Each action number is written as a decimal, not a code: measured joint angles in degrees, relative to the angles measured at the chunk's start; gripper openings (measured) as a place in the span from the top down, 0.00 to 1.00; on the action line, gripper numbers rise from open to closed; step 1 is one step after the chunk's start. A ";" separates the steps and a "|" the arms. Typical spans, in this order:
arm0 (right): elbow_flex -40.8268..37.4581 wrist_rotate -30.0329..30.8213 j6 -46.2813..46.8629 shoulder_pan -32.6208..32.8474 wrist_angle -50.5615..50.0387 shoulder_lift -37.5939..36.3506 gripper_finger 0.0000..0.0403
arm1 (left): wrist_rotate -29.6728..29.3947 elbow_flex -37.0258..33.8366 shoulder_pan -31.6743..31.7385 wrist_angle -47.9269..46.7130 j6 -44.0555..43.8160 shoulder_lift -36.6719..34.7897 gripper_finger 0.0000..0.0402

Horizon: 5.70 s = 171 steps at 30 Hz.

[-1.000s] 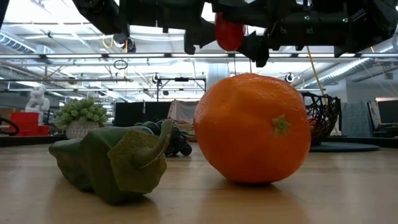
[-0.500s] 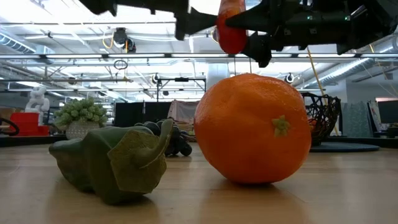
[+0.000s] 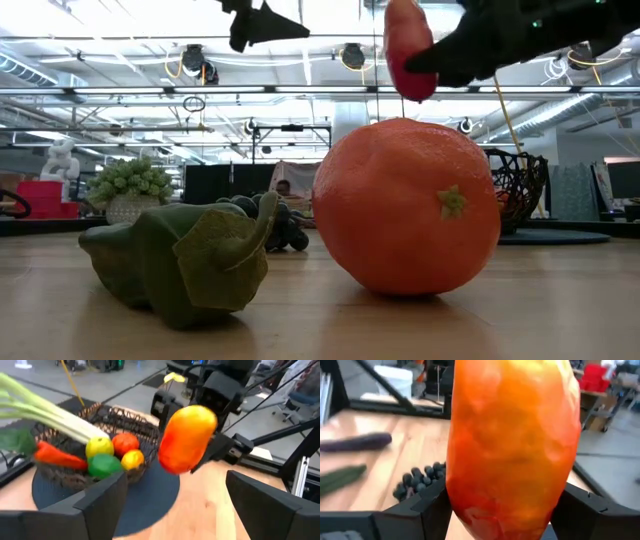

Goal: Build produce basket
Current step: Put the orange mango into the black wire basket, then put the purple eggplant into the black wire basket

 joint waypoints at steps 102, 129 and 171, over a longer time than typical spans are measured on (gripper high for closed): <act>8.33 -11.04 19.27 -46.14 -12.22 10.58 0.13 | 0.68 -0.02 -2.16 -2.49 -1.38 0.52 0.31; -6.40 -12.60 28.44 5.73 -11.06 -13.25 0.15 | 1.15 -0.17 -6.11 -13.98 6.56 3.39 0.27; -6.40 -11.25 24.23 6.15 -7.98 -12.03 0.15 | 8.54 -0.62 -38.48 -37.21 19.37 13.51 0.42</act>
